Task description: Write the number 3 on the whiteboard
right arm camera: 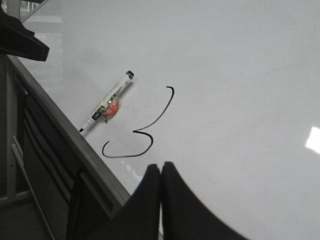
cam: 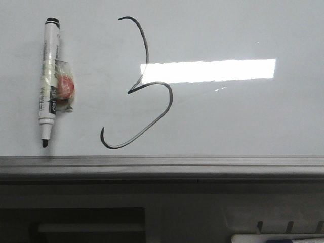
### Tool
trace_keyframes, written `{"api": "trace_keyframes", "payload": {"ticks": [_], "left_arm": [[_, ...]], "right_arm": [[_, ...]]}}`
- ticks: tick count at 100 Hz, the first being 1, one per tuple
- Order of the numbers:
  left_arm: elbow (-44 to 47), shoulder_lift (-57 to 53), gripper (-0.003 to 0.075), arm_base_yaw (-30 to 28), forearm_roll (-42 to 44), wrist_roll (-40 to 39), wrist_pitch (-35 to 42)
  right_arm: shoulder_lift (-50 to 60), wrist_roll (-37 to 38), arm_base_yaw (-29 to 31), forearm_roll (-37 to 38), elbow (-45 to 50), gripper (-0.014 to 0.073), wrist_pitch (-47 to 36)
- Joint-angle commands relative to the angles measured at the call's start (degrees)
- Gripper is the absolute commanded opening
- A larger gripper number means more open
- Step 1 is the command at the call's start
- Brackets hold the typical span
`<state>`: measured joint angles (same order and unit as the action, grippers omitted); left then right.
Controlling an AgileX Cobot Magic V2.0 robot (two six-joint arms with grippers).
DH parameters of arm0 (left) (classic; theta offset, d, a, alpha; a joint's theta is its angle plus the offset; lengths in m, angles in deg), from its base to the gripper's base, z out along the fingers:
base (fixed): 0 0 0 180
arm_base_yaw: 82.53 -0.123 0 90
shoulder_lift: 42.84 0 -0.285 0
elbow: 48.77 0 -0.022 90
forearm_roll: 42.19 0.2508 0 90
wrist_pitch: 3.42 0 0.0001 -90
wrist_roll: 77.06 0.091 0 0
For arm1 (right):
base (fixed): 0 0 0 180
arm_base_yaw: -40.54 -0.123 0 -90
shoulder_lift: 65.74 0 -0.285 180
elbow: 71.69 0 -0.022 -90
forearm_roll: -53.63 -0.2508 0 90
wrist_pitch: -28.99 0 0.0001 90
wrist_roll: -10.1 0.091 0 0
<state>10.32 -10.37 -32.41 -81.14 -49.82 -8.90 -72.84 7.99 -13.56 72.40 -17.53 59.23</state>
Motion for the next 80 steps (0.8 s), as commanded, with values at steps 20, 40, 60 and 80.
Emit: {"api": "trace_keyframes", "payload": {"ticks": [20,40,60,80], "left_arm": [[-1.67,0.35,-0.0021,-0.03,-0.90,-0.26,3.07],[1.58,-0.13,-0.0021,-0.67,5.32,-0.26,11.74],[2.77,-0.42,-0.0020,-6.70,8.49,-0.33,13.71],[2.77,-1.13,-0.0021,-16.62,16.11,-1.01,13.03]], "right_arm": [[-0.69,0.33,0.29,1.29,-1.25,-0.0041,-4.15],[-0.69,0.33,0.29,1.29,-1.25,-0.0041,-4.15],[-0.69,0.33,0.29,1.29,-1.25,-0.0041,-4.15],[-0.69,0.33,0.29,1.29,-1.25,-0.0041,-4.15]]}}
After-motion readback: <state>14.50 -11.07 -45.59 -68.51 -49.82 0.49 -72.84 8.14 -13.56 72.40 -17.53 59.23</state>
